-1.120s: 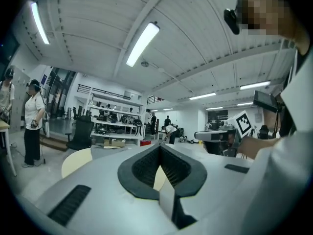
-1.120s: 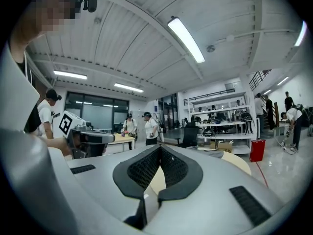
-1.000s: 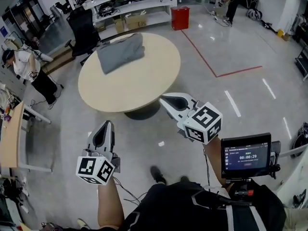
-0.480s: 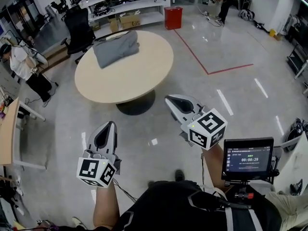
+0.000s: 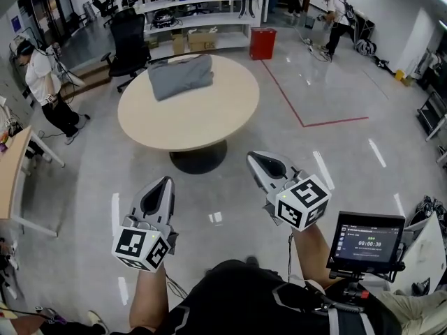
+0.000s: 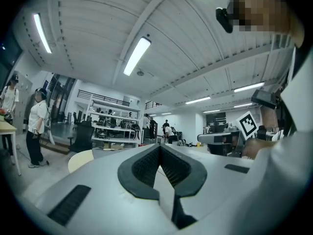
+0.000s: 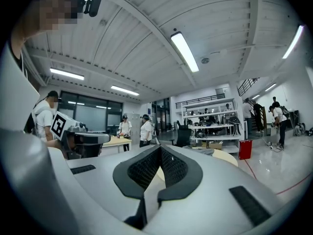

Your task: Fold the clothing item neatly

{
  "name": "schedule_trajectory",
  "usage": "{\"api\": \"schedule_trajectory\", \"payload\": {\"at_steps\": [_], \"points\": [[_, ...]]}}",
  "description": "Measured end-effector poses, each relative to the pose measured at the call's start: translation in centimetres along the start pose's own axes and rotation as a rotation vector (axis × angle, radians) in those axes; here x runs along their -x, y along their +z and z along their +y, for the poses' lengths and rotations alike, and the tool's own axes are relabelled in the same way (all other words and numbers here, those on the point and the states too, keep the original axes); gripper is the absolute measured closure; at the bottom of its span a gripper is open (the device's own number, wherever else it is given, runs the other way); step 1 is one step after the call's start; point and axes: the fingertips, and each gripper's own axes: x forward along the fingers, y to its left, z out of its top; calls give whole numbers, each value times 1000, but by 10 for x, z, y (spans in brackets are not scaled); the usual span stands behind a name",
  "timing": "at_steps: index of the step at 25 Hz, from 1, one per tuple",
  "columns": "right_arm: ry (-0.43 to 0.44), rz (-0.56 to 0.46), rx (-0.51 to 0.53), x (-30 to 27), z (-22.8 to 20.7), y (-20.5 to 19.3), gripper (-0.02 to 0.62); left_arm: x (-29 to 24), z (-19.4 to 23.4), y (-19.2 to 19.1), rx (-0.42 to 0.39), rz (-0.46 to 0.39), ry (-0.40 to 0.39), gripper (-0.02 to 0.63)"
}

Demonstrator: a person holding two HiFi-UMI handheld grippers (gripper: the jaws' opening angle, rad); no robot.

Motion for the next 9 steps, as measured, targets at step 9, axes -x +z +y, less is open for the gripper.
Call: {"api": "schedule_trajectory", "payload": {"at_steps": [9], "points": [[-12, -3, -45, 5, 9, -22, 588, 10, 1, -18, -38, 65, 13, 606]]}}
